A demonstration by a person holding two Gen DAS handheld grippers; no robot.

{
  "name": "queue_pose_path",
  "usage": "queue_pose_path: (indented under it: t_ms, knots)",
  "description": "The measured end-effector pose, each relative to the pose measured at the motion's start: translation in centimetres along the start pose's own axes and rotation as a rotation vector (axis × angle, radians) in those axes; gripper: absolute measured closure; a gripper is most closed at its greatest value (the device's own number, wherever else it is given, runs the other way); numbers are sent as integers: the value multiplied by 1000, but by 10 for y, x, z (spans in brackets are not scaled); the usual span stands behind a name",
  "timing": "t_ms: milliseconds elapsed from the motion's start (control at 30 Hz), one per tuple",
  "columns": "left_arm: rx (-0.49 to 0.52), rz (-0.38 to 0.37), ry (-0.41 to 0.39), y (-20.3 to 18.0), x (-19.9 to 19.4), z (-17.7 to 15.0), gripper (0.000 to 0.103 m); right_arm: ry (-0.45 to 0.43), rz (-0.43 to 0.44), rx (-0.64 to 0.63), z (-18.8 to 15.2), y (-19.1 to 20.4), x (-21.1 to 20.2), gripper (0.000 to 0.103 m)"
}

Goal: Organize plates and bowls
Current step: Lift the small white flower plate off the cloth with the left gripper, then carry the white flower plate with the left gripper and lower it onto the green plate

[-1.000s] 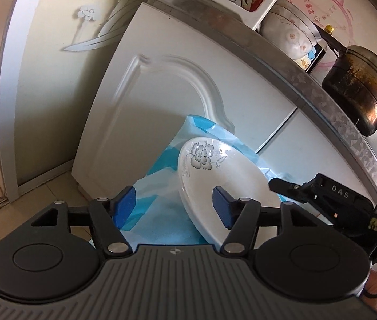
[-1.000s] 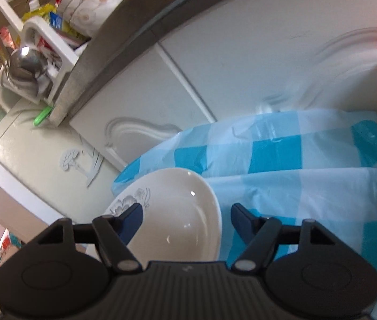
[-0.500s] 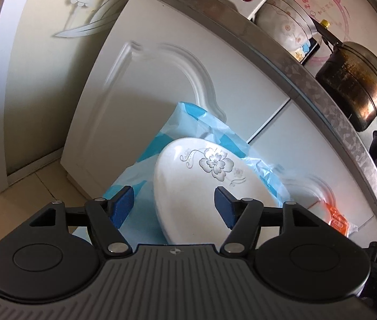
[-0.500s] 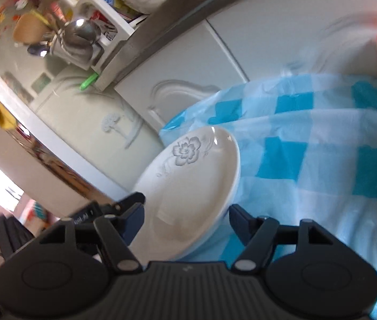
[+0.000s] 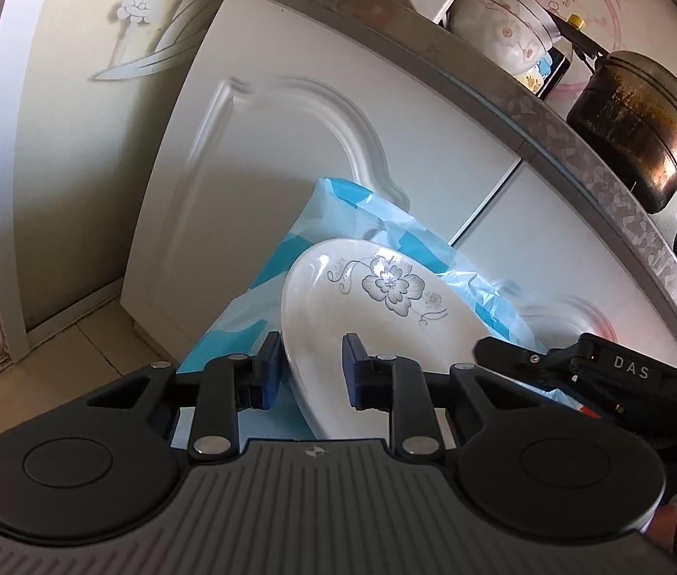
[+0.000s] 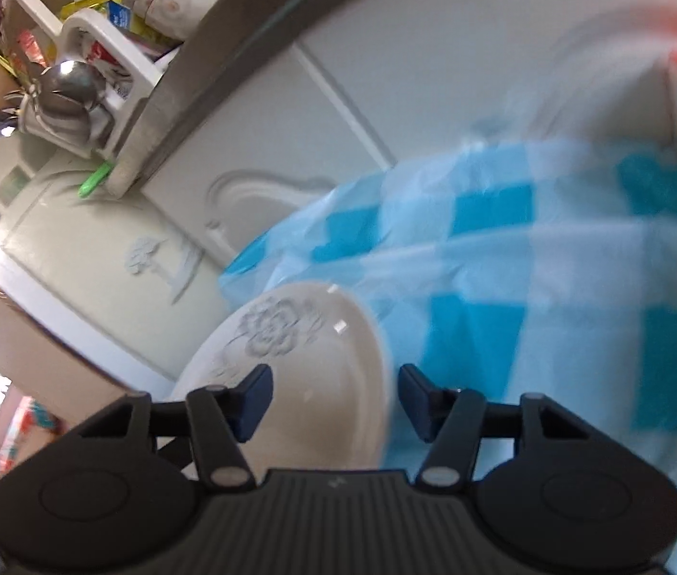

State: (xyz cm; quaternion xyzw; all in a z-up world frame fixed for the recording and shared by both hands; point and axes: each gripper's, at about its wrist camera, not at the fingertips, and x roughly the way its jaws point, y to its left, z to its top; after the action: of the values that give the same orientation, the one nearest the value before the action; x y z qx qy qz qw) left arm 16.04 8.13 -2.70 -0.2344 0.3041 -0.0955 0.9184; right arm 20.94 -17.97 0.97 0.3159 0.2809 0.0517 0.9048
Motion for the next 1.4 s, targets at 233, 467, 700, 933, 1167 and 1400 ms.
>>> queue_pose_path:
  t_ms: [233,467,700,933,1167,1400]
  knots:
    - [32,-24,-61,-6,-16,0,78,-12,-36,-29,-8,18,-16,39]
    - [37,-77,-92,-18,-39,-7,79,-60,-75,-74,-20,32,-53,40]
    - [81,-123,-102,-38,-66,-21,79,-109,-108,-89,-40,33,-93,40]
    - [127,-187,-121,-59,-100,-35,79,-175,-109,-93,-62,34,-144,40]
    - [171,-240,-99,-74,-129,-56,79,-247,-111,-73,-90,33,-199,40]
    - [230,-280,-76,-87,-157,-80,79,-310,-136,-64,-126,33,-247,40]
